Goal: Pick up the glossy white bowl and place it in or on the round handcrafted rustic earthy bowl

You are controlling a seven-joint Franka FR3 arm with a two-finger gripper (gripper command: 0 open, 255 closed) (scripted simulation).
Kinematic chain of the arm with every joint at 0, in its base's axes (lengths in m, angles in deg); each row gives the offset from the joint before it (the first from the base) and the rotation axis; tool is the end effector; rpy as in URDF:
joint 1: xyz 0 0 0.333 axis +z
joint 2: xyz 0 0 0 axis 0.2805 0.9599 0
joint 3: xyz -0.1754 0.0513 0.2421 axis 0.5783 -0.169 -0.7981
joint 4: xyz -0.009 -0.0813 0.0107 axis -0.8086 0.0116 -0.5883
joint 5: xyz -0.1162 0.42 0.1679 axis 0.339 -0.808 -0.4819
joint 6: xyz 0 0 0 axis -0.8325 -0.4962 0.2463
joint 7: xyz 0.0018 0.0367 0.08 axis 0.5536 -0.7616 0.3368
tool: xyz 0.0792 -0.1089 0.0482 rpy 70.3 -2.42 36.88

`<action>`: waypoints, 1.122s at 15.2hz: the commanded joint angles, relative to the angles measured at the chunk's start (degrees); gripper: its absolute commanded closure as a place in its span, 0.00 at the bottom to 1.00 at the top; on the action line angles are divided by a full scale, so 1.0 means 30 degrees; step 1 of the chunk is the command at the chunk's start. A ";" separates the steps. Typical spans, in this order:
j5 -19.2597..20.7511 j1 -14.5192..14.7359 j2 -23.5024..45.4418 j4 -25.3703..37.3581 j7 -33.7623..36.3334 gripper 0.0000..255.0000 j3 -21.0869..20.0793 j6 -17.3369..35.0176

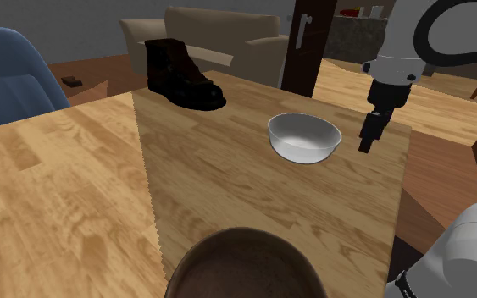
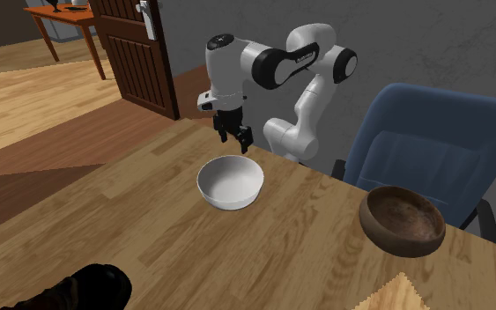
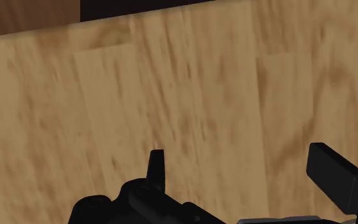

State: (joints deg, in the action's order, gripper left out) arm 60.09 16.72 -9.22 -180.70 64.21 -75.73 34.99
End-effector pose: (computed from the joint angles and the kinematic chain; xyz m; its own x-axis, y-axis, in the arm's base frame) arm 0.3727 -0.0142 0.5323 0.9881 0.1256 -0.0892 0.1254 -0.9921 -0.0077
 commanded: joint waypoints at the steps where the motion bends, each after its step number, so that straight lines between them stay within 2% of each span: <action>1: 0.0000 0.0000 0.0000 0.0000 0.0000 0.00 0.0000 0.0000; 12: -0.4120 0.0550 0.7197 0.7304 0.1156 0.00 0.1101 0.0721; 17: -0.4184 0.0586 0.6855 0.5736 0.1144 0.00 0.0905 0.1969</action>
State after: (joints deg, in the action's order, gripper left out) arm 47.63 18.44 11.33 -162.87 67.63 -72.92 40.21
